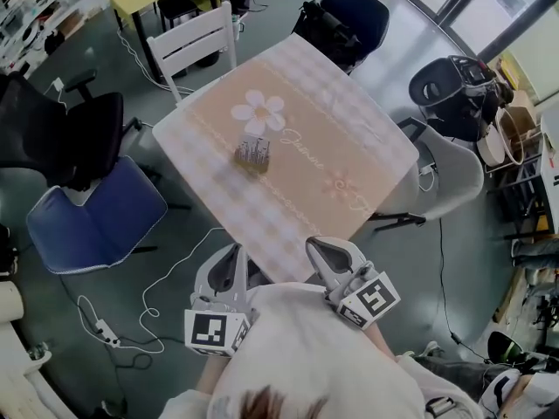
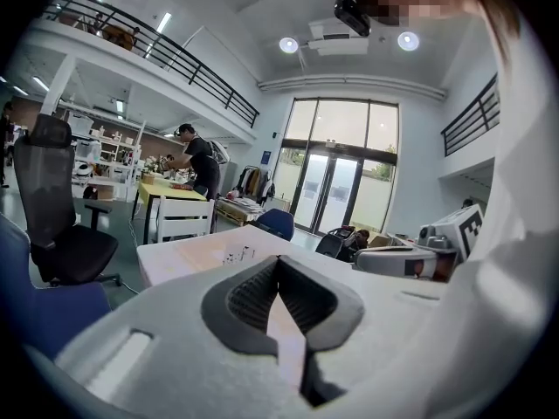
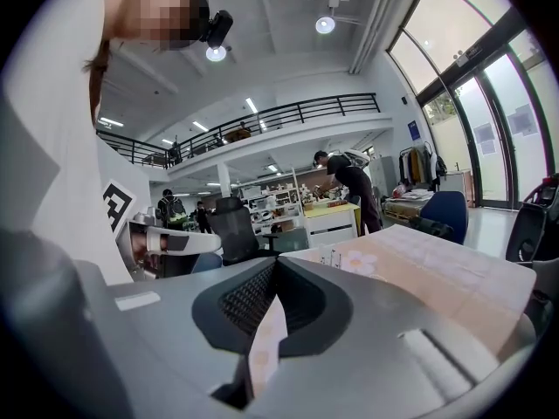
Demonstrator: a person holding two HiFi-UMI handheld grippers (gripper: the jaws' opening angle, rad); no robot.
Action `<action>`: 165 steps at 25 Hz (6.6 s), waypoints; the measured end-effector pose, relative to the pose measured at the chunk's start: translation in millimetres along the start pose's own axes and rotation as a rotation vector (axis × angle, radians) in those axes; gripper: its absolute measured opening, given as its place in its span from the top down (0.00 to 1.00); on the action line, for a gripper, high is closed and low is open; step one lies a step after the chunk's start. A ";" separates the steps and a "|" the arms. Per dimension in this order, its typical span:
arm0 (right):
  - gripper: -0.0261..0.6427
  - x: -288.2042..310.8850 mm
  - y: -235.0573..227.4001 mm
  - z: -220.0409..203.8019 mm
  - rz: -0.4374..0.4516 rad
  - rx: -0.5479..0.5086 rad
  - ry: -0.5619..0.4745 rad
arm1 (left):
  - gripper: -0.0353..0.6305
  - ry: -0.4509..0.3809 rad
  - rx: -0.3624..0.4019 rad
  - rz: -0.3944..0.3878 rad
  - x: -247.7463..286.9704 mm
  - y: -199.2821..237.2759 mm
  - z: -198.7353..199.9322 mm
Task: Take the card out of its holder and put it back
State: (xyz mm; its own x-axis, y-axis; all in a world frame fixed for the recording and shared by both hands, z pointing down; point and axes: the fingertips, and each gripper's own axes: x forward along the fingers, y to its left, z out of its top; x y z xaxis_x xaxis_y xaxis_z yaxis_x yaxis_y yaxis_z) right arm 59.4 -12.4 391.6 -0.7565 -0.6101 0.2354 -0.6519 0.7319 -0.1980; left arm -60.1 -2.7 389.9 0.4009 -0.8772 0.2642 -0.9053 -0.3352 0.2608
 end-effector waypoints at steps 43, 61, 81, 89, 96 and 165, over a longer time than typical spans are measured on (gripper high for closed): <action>0.96 26.9 -25.8 15.2 0.042 0.021 -0.020 | 0.95 0.010 -0.035 0.041 31.7 11.8 3.1; 0.87 45.3 -77.2 31.1 0.034 -0.038 -0.044 | 0.95 0.016 -0.052 0.114 28.1 15.1 0.2; 0.73 184.2 -141.5 0.9 0.191 -0.099 0.107 | 0.95 0.054 -0.097 0.332 -3.0 34.5 -17.0; 0.70 225.3 -151.2 -33.0 0.256 -0.067 0.195 | 0.95 0.054 -0.095 0.336 -2.7 31.7 -14.4; 0.80 244.6 -146.5 -54.5 0.251 -0.029 0.195 | 0.95 0.050 -0.102 0.335 -1.2 31.6 -13.7; 0.93 224.4 -148.5 8.6 0.111 -0.012 0.065 | 0.95 0.024 -0.098 0.294 1.5 34.1 -8.7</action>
State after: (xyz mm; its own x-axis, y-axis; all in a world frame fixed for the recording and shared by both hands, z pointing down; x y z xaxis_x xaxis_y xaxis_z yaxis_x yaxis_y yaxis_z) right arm -13.9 -260.6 465.6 -0.8188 -0.5045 0.2737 -0.5634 0.7979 -0.2146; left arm -89.2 -12.4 407.3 0.1282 -0.9228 0.3634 -0.9657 -0.0327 0.2576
